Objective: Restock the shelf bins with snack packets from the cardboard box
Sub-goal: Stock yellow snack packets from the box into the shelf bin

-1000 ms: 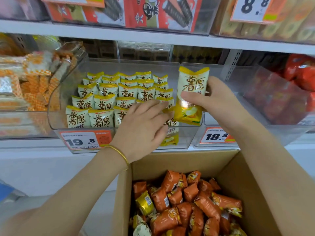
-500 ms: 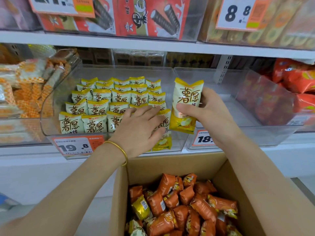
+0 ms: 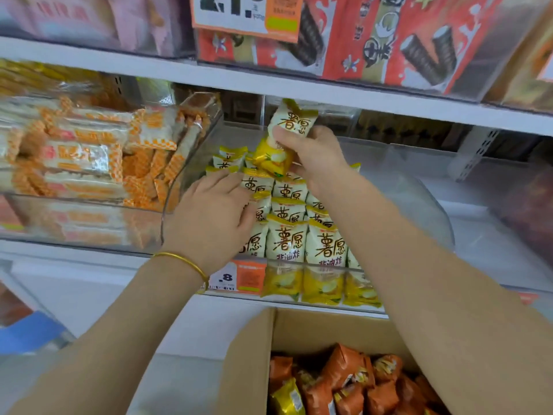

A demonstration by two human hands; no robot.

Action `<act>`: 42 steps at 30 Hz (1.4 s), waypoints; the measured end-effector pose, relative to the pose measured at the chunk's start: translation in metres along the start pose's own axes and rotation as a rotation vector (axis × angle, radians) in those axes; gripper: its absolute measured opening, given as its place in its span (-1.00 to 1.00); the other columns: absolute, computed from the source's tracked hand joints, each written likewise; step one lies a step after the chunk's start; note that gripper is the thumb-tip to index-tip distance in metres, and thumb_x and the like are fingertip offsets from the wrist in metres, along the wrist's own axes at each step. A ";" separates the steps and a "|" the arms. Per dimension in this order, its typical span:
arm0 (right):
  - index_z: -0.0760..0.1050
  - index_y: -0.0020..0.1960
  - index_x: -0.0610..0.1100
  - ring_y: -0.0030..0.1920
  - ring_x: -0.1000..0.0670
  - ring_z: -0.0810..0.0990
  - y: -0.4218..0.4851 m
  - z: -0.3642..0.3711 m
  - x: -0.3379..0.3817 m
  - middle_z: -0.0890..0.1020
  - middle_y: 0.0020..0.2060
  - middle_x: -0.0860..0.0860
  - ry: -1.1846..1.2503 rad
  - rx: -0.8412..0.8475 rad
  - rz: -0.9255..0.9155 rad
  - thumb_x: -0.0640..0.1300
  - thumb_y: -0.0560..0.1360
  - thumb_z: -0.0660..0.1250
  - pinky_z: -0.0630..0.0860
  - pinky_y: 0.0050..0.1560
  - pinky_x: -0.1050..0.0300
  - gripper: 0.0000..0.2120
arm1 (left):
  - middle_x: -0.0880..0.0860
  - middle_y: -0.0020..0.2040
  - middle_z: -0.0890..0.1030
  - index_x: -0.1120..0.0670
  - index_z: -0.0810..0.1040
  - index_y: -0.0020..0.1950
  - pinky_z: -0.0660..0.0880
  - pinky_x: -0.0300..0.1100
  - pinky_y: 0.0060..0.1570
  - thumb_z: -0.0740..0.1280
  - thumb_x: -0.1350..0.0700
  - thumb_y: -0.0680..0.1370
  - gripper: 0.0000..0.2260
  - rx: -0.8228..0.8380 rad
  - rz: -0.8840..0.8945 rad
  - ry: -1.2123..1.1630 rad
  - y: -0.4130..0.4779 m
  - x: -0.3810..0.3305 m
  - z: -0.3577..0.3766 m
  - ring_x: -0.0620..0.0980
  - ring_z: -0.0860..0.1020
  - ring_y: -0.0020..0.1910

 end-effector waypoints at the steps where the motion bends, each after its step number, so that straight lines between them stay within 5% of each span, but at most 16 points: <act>1: 0.46 0.19 -0.24 0.03 -0.15 0.66 0.013 0.013 -0.001 0.65 0.06 -0.17 -0.009 -0.022 -0.019 -0.17 0.33 0.56 0.60 0.05 -0.13 -0.49 | 0.18 0.19 0.59 0.19 0.66 0.01 0.44 0.19 0.21 0.03 -0.06 0.50 -0.51 -0.003 -0.006 0.000 0.000 0.002 0.001 0.23 0.48 0.25; 4: 0.48 0.19 -0.27 0.07 -0.19 0.63 0.052 0.047 -0.011 0.64 0.07 -0.18 -0.048 -0.060 -0.040 -0.10 0.19 0.62 0.55 0.14 -0.19 -0.35 | 0.16 0.16 0.60 0.19 0.66 0.01 0.47 0.13 0.17 0.02 -0.05 0.50 -0.51 -0.001 -0.038 -0.010 -0.001 0.004 0.002 0.20 0.48 0.23; 8: 0.42 0.31 -0.24 0.21 -0.13 0.56 0.077 0.080 -0.014 0.58 0.20 -0.14 -0.316 -0.126 -0.118 -0.02 0.36 0.53 0.48 0.24 0.01 -0.38 | 0.18 0.14 0.60 0.20 0.64 -0.02 0.47 0.12 0.16 0.04 -0.02 0.49 -0.55 -0.018 -0.047 -0.041 -0.003 0.011 0.003 0.21 0.48 0.23; 13: 0.37 0.32 -0.22 0.26 -0.07 0.51 0.090 0.092 -0.015 0.54 0.24 -0.10 -0.598 -0.138 -0.227 0.07 0.46 0.42 0.39 0.14 0.20 -0.43 | 0.17 0.14 0.60 0.17 0.63 -0.04 0.46 0.06 0.16 0.05 0.00 0.49 -0.59 -0.041 -0.041 -0.018 -0.005 0.010 0.004 0.18 0.49 0.24; 18: 0.37 0.32 -0.20 0.27 -0.12 0.48 0.088 0.098 -0.026 0.53 0.24 -0.12 -0.816 -0.022 -0.263 0.14 0.43 0.43 0.45 0.22 0.03 -0.39 | 0.14 0.13 0.61 0.14 0.63 -0.05 0.48 0.02 0.13 0.06 -0.01 0.48 -0.60 -0.060 -0.063 0.014 -0.005 0.009 0.004 0.16 0.51 0.23; 22: 0.35 0.32 -0.21 0.21 -0.11 0.53 0.086 0.097 -0.029 0.56 0.19 -0.12 -0.839 0.022 -0.271 0.00 0.35 0.53 0.49 0.14 0.09 -0.35 | 0.14 0.14 0.61 0.14 0.63 -0.03 0.47 0.03 0.14 0.06 -0.01 0.48 -0.60 -0.073 -0.064 0.020 -0.005 0.008 0.005 0.16 0.51 0.22; 27: 0.09 0.52 -0.03 0.31 -0.16 0.40 0.073 0.096 -0.024 0.45 0.30 -0.16 -0.818 0.023 -0.436 -0.15 0.37 0.50 0.41 0.15 0.12 -0.14 | 0.14 0.15 0.61 0.14 0.63 -0.04 0.47 0.04 0.14 0.04 -0.01 0.49 -0.60 -0.082 -0.067 -0.006 -0.006 0.010 0.005 0.16 0.50 0.24; 32: 0.23 0.47 -0.02 0.29 -0.15 0.42 0.070 0.096 -0.025 0.43 0.33 -0.12 -0.953 0.011 -0.475 -0.16 0.38 0.49 0.38 0.18 0.15 -0.26 | 0.13 0.15 0.61 0.14 0.63 -0.04 0.47 0.05 0.14 0.03 -0.01 0.49 -0.58 -0.078 -0.065 -0.010 -0.006 0.008 0.005 0.16 0.50 0.25; 38: 0.16 0.50 -0.02 0.25 -0.26 0.46 0.065 0.101 -0.024 0.35 0.31 -0.23 -0.985 0.040 -0.450 -0.19 0.39 0.49 0.46 0.25 -0.01 -0.21 | 0.14 0.14 0.62 0.14 0.64 -0.07 0.49 0.06 0.10 0.04 -0.01 0.49 -0.58 -0.075 -0.062 -0.018 -0.006 0.009 0.004 0.16 0.51 0.23; 42: 0.06 0.54 0.00 0.32 -0.20 0.41 0.063 0.095 -0.019 0.32 0.36 -0.21 -0.988 0.088 -0.421 -0.15 0.41 0.49 0.39 0.25 0.07 -0.14 | 0.13 0.13 0.62 0.14 0.65 -0.06 0.50 0.05 0.09 0.04 -0.01 0.49 -0.58 -0.092 -0.051 -0.014 -0.006 0.008 0.004 0.16 0.52 0.22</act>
Point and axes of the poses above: each hand's wrist, its own y-axis towards the middle knuckle, its own z-axis out of the palm, x = y × z, the point moved 4 cm from there along y, towards the middle knuckle
